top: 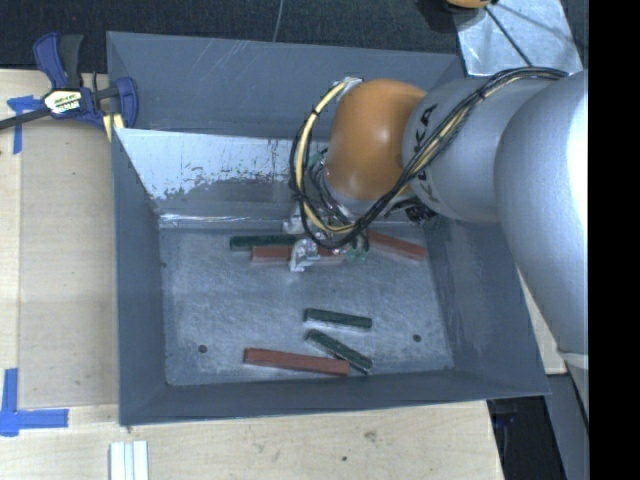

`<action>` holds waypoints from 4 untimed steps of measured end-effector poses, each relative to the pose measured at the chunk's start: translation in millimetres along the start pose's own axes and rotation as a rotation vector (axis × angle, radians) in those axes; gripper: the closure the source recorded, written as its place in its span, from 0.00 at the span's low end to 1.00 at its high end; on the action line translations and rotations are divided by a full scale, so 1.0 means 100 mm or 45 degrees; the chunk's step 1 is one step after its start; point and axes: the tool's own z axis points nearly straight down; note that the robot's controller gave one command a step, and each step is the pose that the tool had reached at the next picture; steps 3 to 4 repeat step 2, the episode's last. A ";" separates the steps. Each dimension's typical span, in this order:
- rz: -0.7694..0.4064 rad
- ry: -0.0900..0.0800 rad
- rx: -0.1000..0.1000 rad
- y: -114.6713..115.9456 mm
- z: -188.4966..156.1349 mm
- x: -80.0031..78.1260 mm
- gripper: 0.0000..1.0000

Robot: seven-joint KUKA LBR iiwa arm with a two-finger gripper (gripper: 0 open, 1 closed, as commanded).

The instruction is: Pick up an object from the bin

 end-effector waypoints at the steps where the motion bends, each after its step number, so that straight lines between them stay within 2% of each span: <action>1: 0.000 0.000 0.000 0.00 0.00 0.00 1.00; 2: -0.015 0.029 0.006 0.02 -1.93 0.00 1.00; 4: -0.015 0.029 0.006 0.02 -1.93 0.00 1.00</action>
Offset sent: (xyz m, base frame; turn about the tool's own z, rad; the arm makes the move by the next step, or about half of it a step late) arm -0.0057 0.0024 0.1962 -0.0141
